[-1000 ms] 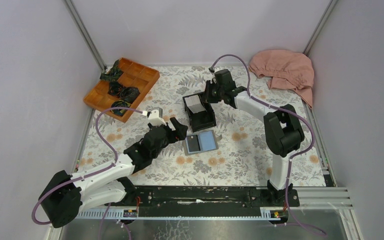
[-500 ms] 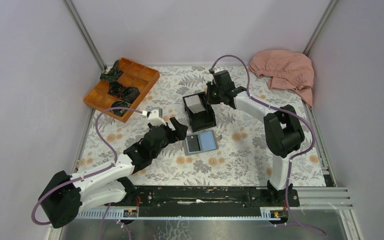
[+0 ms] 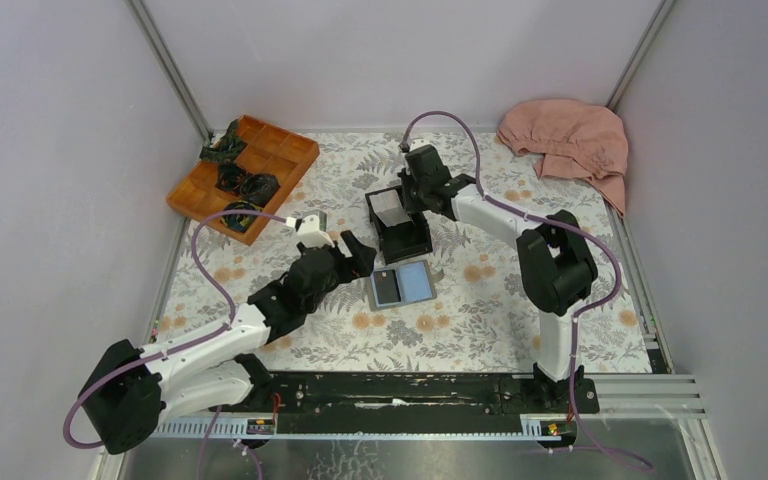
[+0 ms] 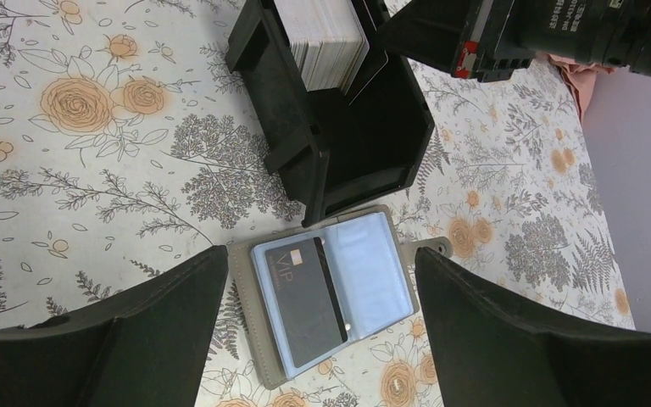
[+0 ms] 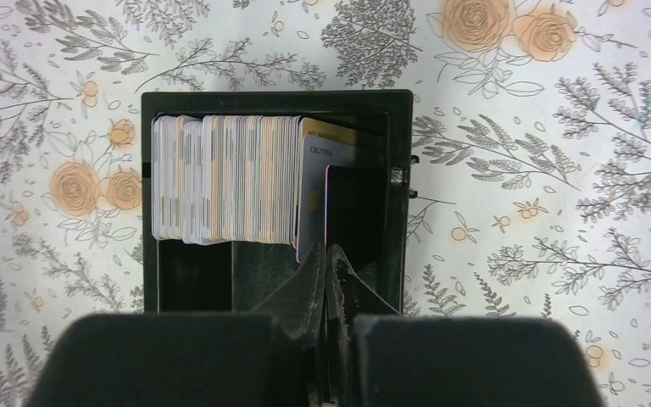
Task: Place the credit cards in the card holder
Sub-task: Pick up the credit card from the storage box.
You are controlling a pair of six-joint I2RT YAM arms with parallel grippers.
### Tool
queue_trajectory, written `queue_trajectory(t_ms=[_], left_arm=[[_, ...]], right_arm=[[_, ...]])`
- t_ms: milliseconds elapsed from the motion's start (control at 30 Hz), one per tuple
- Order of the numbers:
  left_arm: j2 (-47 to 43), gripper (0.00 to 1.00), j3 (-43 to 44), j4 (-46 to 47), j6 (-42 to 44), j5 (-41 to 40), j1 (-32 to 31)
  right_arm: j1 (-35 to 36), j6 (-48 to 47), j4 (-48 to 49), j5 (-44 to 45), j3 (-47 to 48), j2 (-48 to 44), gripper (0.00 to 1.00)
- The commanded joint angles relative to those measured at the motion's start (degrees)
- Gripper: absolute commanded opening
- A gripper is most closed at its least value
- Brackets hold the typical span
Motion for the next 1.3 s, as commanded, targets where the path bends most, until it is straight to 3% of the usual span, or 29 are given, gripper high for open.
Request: queue_trajectory(t_ms=[0,367,1067,1167,1267], left_arm=[[0.31,0.87,2.37,-2.45,-0.48,-2.13,0.43],[-1.66,0.86,2.52,-6.20,-2.34,-2.10,0.36],[-2.02,0.86,1.75,-5.98,-2.30,-1.46,0.40],[-2.09,0.86,1.63,-5.97,-2.24,-1.43,0.39],[-2.11,0.86,1.44,-5.97,-2.19,-1.55,0.38]], right_arm=[[1.29,-2.91,-1.53,7.56,1.18,-0.47,0.00],[3.22,-4.17,-4.18,14.47,-0.17,-0.14,0.00],[3.13,-3.20,-4.34,12.98,0.02,3.60,0.11],[3.16,-3.06,-4.29,12.81,0.09,3.91,0.09],[3.13,-3.20,-4.46,12.85,0.48,3.96,0.01]])
